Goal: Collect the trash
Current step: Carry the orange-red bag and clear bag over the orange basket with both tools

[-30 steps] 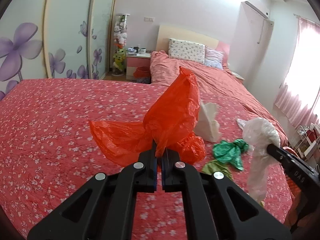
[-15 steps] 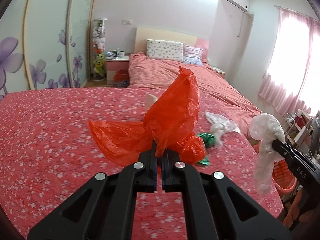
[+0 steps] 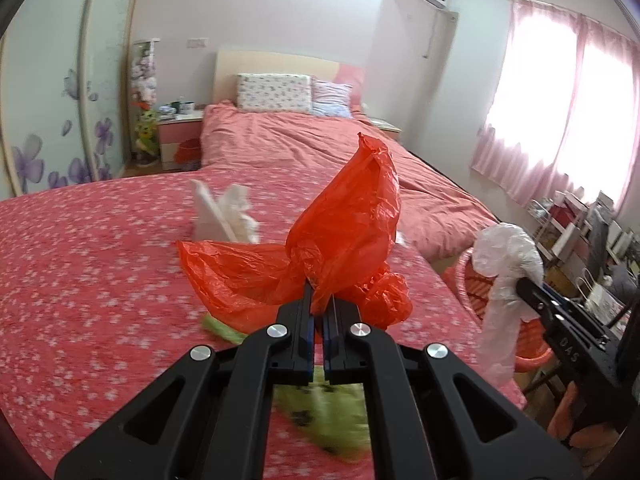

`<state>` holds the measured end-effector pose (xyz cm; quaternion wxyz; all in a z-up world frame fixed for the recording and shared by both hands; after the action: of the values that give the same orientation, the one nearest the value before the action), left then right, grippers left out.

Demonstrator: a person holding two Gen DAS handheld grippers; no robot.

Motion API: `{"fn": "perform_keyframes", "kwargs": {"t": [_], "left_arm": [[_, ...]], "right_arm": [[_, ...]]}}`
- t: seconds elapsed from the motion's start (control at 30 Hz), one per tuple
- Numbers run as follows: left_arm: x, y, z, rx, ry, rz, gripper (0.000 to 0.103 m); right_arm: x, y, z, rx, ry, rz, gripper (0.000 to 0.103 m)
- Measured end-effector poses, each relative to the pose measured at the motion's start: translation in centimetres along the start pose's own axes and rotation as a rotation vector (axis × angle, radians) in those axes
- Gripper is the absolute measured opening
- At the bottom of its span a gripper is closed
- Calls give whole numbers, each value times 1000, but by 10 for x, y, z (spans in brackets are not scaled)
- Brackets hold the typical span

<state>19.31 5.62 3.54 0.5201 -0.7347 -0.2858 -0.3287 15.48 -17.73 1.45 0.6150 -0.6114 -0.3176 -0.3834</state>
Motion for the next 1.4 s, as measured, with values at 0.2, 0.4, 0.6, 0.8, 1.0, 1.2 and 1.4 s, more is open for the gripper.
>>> {"fn": "perform_keyframes", "kwargs": {"t": [0.2,0.4,0.6,0.8,1.0,1.2,1.4], "left_arm": [[-5,16,-38,-70,28,25,3],[-13,36,-74,-134,45,56,3],[-20,52,-112,-204,62,82,3],[-23,71,-144,-259,85,110,3],[-27,85,-175,-303,99,131,3],[-30,96,-196,-333,112,149,3],[-34,105,-209,-348,124,168,3]], "right_arm": [[-5,-1,-33,-45,47,1,19],[-12,4,-67,-92,90,9,19],[-21,6,-100,-141,125,12,19],[-27,7,-131,-178,165,10,19],[-30,9,-158,-207,204,6,19],[-31,13,-174,-224,232,0,19],[-32,17,-185,-232,247,-2,19]]}}
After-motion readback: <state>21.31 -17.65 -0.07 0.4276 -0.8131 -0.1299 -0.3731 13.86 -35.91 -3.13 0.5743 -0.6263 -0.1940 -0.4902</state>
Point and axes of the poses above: each gripper's, at about its wrist camera, not at the fingertips, and y roughly the way its jaws point, z to its left, x to its top, the point moved 1 cm from there along y, roughly the way its jaws point, and after that the axes turned 5 degrees about -y, right-handed, at the moved point
